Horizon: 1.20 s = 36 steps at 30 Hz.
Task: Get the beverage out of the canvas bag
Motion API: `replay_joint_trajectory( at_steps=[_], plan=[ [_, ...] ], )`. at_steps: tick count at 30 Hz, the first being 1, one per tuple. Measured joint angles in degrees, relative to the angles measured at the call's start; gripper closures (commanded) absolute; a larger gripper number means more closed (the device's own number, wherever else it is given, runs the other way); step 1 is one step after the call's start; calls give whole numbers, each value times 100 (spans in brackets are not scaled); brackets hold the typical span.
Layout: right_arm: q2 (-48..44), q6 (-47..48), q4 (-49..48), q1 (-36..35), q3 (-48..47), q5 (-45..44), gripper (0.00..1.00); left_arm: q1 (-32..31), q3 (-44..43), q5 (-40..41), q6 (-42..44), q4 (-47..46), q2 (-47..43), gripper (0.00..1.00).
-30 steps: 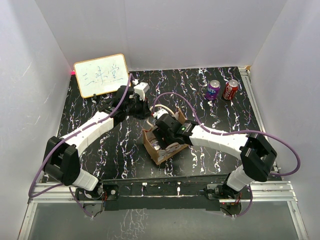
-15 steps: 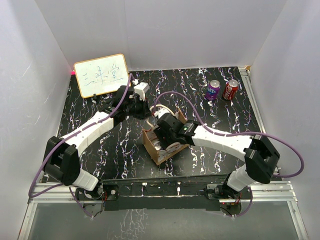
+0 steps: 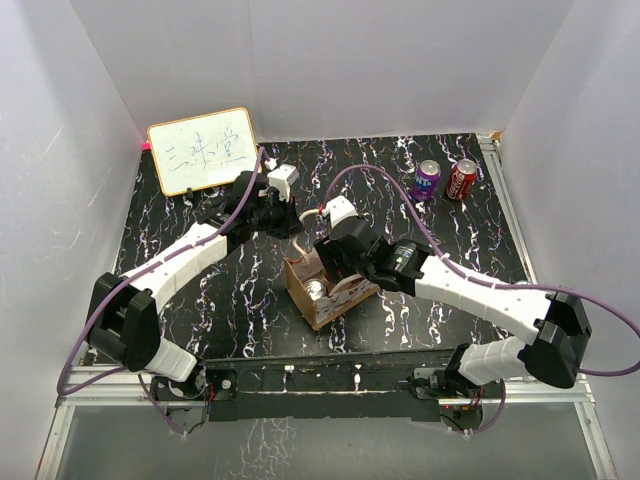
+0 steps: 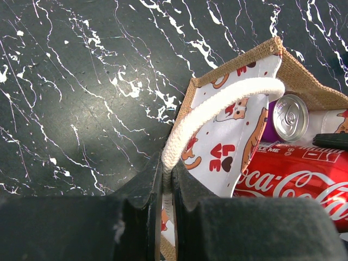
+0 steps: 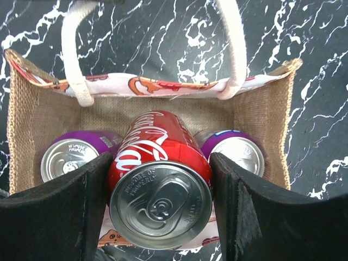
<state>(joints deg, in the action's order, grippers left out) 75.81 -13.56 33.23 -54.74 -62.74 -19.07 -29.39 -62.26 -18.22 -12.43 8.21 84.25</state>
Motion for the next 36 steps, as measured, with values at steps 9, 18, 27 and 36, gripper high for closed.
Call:
replay_joint_trajectory(
  at_steps=[9,18,27,36],
  plan=[
    [-92,2,-179,0,-125,-229,88,0,0,-39,-22,-2,0,100],
    [-164,74,-225,0,-616,-546,91,0,0,-70,-48,-4,0,100],
    [-1034,330,-389,-2,-778,-1056,92,0,-11,-94,-63,-2,9,100],
    [-1545,704,-382,-2,-966,-2524,92,0,-83,-79,-59,22,98,100]
  ],
)
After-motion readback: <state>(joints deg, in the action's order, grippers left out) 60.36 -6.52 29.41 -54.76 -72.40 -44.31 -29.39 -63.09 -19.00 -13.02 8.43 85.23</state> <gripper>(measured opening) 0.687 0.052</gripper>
